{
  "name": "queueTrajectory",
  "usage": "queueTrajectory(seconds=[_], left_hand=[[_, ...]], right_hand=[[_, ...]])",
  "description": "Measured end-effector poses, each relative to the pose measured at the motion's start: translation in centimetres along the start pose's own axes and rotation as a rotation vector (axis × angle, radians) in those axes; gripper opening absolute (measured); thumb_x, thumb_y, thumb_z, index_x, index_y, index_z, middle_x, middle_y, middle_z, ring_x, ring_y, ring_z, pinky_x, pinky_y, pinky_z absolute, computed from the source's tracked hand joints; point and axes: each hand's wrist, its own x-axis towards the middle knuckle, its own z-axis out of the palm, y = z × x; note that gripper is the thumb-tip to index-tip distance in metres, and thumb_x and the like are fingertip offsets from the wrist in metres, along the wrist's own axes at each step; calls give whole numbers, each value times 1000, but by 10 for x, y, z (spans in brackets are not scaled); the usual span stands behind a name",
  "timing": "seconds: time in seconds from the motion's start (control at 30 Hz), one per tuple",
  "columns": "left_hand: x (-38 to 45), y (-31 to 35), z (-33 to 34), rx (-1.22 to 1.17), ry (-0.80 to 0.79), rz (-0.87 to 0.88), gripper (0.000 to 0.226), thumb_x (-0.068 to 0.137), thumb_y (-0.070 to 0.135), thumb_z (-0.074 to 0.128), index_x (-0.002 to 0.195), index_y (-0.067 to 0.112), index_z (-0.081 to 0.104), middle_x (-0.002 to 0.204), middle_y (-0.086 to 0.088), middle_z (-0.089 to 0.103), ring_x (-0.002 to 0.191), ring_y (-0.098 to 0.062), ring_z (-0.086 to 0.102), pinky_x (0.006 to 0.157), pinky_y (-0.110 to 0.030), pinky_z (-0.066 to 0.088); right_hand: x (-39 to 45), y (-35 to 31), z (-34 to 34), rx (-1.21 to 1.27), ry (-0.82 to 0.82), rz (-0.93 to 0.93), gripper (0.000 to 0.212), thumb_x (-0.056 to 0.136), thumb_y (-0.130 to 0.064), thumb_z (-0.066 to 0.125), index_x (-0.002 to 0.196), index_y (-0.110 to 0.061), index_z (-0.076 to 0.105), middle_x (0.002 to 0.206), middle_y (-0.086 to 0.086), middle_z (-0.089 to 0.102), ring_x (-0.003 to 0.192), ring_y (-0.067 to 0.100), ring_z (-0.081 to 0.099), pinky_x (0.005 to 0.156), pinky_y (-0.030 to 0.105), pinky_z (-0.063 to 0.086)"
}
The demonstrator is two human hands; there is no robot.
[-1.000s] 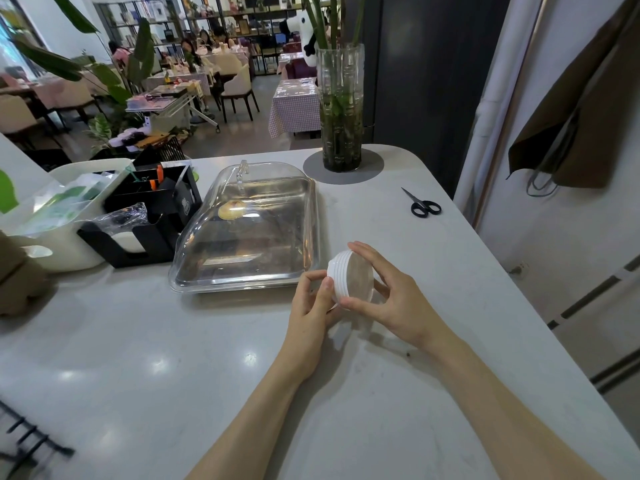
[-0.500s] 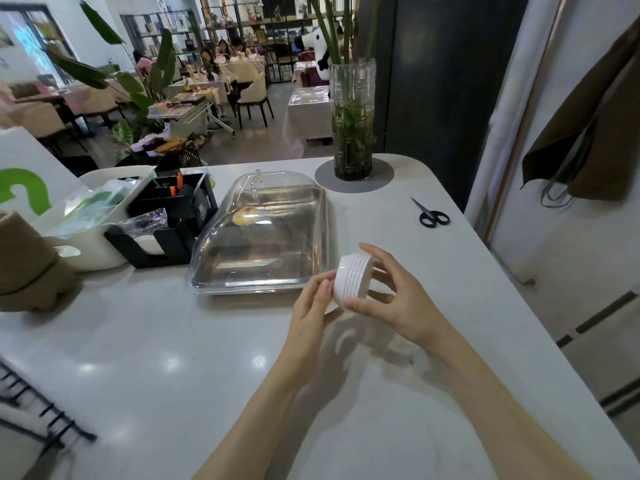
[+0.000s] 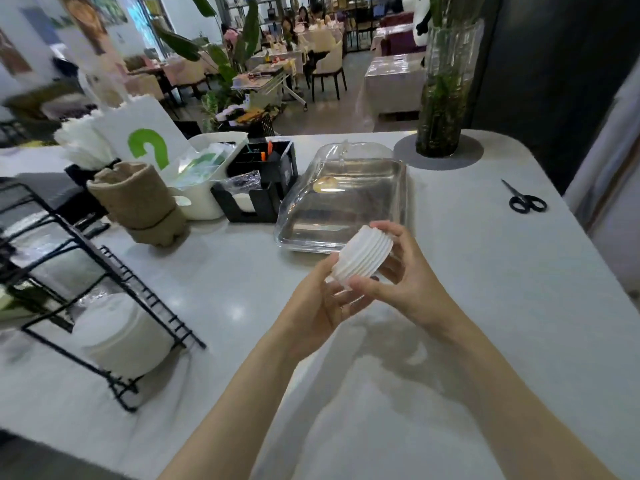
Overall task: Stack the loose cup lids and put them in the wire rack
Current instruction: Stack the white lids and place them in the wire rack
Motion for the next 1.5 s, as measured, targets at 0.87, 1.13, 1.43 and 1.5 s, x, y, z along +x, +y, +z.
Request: queueTrajectory(seconds=[0.87,1.13,1.43,1.5], left_hand=[[-264,200,-212,211,262,672,47,95,20,75,138,24,56,113,-2,81,101,-25,79,74,-30,64],[-268,241,-270,216,381,721,49,95,24,76,139,24,54,124,-6,77,105,-26,79,79,-33,64],[-242,315,-311,273,492,713,23,107,21,58,130,21,61,132,-12,69,115,-28,73,85,-35,64],[-231,333,-321,277,501,733,29,107,18,56,136,18,60,133,-14,69,118,-29,71,89,-37,63]], right_hand=[[59,-180,318,-137,-365,-103,20,102,-37,55,118,-43,66,110,9,68,89,20,69,63,28,54],[119,-198,381,-212,-480,-86,36,96,-20,65,132,-18,61,108,14,74,84,17,73,67,26,60],[219,-206,426,-248,-580,-168,27,96,-17,64,123,-14,67,107,16,76,90,18,74,75,23,61],[245,-204,435,-222,-584,-170,26,97,-14,65,123,-14,68,110,14,76,99,21,74,80,27,62]])
